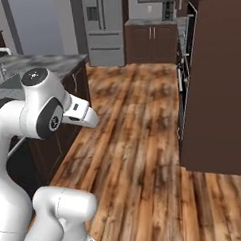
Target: There is a tray on the dining counter. Grab the cup, mug, and pitcher and place them on the tray. The pitcher may be placed next to the tray if it cannot fit the tray.
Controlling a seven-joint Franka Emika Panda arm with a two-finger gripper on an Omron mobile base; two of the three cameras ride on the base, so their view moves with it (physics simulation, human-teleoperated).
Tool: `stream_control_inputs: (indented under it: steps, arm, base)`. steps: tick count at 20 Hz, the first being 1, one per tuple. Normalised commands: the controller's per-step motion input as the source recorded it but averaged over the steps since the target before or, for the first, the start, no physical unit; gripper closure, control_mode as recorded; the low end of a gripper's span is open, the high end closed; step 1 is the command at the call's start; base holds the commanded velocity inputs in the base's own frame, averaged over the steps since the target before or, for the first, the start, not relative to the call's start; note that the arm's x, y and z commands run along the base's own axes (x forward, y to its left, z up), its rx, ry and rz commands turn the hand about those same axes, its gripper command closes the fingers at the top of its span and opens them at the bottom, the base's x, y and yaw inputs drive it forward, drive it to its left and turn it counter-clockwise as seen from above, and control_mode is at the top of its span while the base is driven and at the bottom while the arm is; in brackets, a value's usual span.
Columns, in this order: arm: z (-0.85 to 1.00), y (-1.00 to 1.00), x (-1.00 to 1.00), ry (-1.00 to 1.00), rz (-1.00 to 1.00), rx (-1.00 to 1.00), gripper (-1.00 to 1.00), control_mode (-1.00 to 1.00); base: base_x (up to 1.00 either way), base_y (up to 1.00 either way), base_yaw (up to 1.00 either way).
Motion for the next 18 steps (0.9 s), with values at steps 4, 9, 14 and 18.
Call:
stream_control_inputs:
  steps: [4,9,14,18]
  arm:
    - [0.00,0.00,0.00,0.00,0.00,0.00,-1.00,1.00]
    - [0.00,0.00,0.00,0.00,0.00,0.00,-1.00,1.00]
    - [0.00,0.00,0.00,0.00,0.00,0.00,-1.00,1.00]
    - [0.00,0.00,0.00,0.00,0.00,0.00,-1.00,1.00]
  base:
    - [1.00,0.00,0.12]
    - [1.00,0.00,0.11]
    - [1.00,0.02,0.10]
    - [1.00,0.01,0.09]
